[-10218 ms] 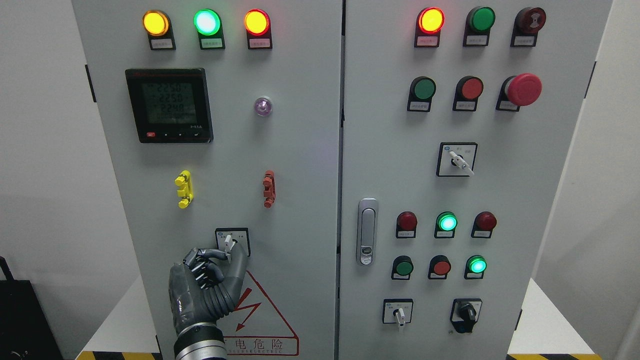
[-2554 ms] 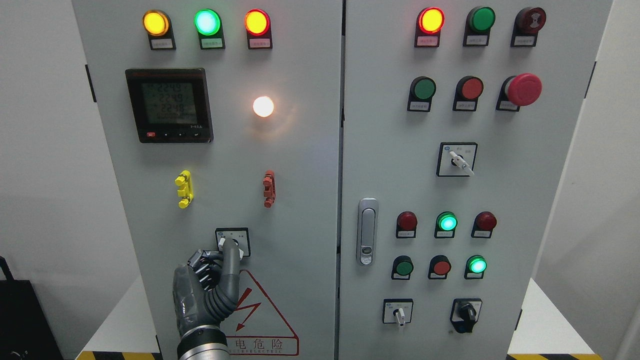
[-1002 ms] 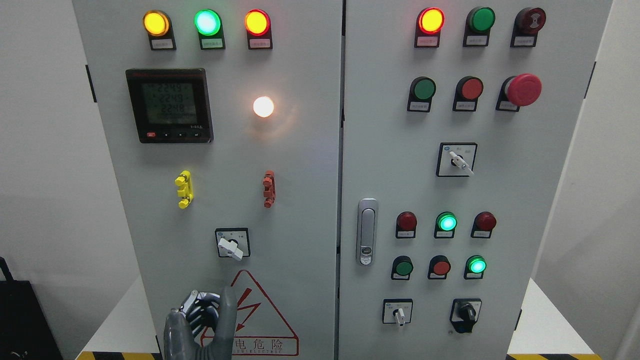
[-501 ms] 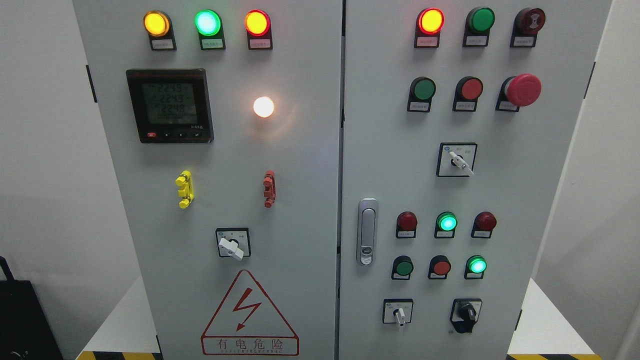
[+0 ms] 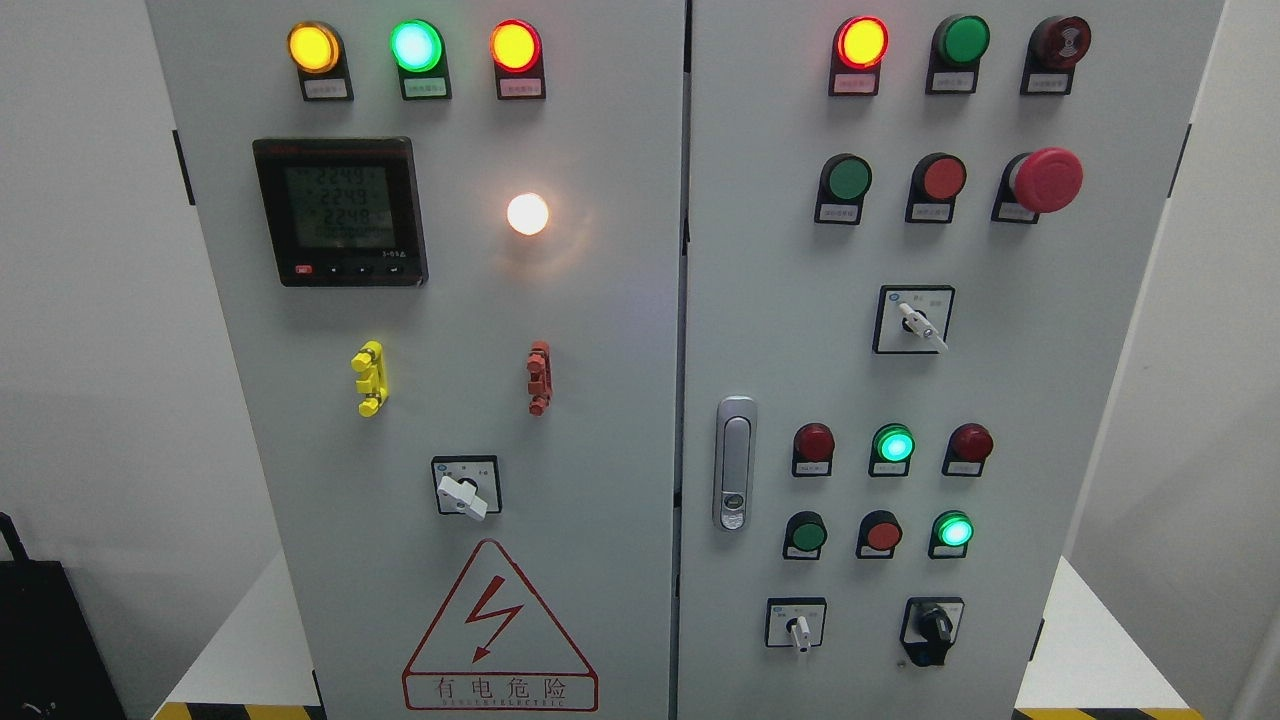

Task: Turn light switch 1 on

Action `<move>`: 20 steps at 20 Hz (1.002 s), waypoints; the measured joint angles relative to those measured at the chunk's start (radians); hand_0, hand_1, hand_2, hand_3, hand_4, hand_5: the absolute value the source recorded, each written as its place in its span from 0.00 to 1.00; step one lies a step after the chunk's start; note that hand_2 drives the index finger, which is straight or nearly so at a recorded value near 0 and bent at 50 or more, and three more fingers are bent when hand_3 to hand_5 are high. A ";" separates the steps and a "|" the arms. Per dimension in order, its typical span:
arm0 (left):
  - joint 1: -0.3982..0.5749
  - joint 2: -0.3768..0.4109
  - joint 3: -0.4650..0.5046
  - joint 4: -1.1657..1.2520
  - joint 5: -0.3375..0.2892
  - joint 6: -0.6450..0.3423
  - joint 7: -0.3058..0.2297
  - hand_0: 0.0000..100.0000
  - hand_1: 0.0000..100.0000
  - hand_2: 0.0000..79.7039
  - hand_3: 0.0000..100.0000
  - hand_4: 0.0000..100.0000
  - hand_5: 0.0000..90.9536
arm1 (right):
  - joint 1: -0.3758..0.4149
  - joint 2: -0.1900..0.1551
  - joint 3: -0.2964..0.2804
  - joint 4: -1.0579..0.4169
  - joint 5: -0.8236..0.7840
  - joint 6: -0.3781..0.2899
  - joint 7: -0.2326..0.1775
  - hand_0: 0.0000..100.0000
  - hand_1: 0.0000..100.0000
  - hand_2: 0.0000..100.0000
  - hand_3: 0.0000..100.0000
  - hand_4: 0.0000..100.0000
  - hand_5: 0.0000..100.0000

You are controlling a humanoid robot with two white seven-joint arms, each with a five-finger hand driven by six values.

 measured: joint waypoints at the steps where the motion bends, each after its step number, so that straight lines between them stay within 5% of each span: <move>1: -0.002 0.002 0.007 0.052 0.002 -0.002 -0.006 0.45 0.23 0.25 0.46 0.53 0.12 | 0.000 0.000 0.000 0.000 0.000 0.000 0.000 0.00 0.00 0.00 0.00 0.00 0.00; 6: -0.059 0.008 0.033 0.363 0.012 -0.019 -0.031 0.49 0.21 0.17 0.35 0.39 0.00 | 0.000 0.000 0.000 0.000 0.000 0.000 0.000 0.00 0.00 0.00 0.00 0.00 0.00; 11: -0.109 0.012 0.048 0.617 0.016 -0.011 -0.049 0.48 0.18 0.00 0.13 0.13 0.00 | 0.000 0.000 0.000 0.000 0.000 0.000 0.000 0.00 0.00 0.00 0.00 0.00 0.00; 15: -0.163 0.014 0.057 0.778 0.018 0.098 -0.053 0.49 0.12 0.00 0.00 0.02 0.00 | 0.000 0.000 0.000 0.000 0.000 0.000 0.000 0.00 0.00 0.00 0.00 0.00 0.00; 20: -0.219 0.015 0.064 0.912 0.018 0.237 -0.055 0.49 0.07 0.00 0.00 0.00 0.00 | 0.000 0.000 0.000 0.000 0.000 0.000 0.000 0.00 0.00 0.00 0.00 0.00 0.00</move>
